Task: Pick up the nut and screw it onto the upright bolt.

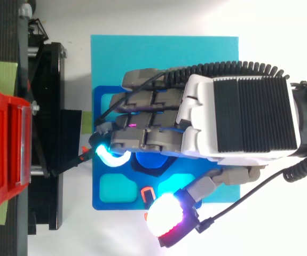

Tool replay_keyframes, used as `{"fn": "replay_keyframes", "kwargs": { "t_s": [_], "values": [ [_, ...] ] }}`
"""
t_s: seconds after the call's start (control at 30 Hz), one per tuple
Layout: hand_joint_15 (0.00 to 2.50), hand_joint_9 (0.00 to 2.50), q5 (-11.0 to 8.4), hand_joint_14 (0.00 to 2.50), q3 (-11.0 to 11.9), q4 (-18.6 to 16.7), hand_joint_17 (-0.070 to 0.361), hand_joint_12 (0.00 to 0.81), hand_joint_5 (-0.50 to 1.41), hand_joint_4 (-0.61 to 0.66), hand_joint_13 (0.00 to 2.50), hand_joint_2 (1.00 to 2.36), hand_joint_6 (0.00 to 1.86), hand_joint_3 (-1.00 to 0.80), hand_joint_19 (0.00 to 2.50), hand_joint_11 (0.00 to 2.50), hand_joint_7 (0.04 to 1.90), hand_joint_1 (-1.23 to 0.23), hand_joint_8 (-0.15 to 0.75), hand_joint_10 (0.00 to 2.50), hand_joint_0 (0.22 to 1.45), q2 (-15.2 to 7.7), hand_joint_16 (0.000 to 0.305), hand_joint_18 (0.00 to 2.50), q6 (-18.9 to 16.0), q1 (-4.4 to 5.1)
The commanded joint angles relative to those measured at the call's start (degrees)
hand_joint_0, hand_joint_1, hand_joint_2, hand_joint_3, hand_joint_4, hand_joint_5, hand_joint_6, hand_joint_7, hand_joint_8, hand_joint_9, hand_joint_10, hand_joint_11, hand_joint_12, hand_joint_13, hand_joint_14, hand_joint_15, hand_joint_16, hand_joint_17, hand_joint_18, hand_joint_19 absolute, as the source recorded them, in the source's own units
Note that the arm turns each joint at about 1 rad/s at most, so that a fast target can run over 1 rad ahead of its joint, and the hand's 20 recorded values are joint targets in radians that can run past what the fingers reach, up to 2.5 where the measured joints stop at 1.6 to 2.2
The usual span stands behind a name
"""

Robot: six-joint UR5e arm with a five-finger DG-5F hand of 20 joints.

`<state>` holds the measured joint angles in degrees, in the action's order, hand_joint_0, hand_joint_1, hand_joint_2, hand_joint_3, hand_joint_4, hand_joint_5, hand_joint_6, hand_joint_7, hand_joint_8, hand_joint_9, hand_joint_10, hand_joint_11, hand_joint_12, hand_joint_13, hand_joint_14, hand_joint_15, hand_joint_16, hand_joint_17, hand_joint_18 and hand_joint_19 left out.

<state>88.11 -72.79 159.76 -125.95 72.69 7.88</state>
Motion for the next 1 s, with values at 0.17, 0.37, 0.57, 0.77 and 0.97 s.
{"fn": "replay_keyframes", "kwargs": {
  "t_s": [0.17, 0.37, 0.57, 0.77, 0.97],
  "values": [
    [0.01, 1.14, 2.94, 0.0, 0.01, 0.47, 0.071, 0.3, -0.02, 0.17, 0.76, 1.0, 0.5, -0.5, 0.0, 0.21, 1.27, -0.33, 0.307, 0.01, 0.46, 0.0, 0.032, 0.56, 1.23, -2.52],
    [0.03, 1.19, 5.49, 0.0, 0.01, 0.2, 0.07, 0.297, 0.0, 0.17, 0.77, 1.0, 0.5, -0.5, 0.0, 0.23, 1.35, -0.34, 0.302, 0.01, 0.47, 0.0, 0.031, 0.57, 3.16, -4.02],
    [0.04, 1.29, 6.99, 0.0, 0.01, 0.11, 0.068, 0.291, 0.03, 0.15, 0.81, 1.0, 0.5, -0.5, 0.0, 0.24, 1.4, -0.35, 0.294, 0.01, 0.47, 0.0, 0.03, 0.58, 3.69, -5.34],
    [0.05, 1.41, 9.53, 0.0, 0.19, 0.55, 0.067, 0.291, 0.06, 0.12, 0.85, 1.0, 0.5, -0.5, 0.0, 0.25, 1.44, -0.36, 0.272, 0.01, 0.47, 0.09, 0.03, 0.61, 3.87, -6.83],
    [0.06, 1.61, 10.24, 0.0, 0.28, 0.64, 0.068, 0.28, 0.09, 0.07, 0.95, 1.0, 0.5, -0.5, 0.03, 0.27, 1.46, -0.35, 0.239, 0.01, 0.45, 0.18, 0.03, 0.72, 4.13, -7.44]
  ]
}}
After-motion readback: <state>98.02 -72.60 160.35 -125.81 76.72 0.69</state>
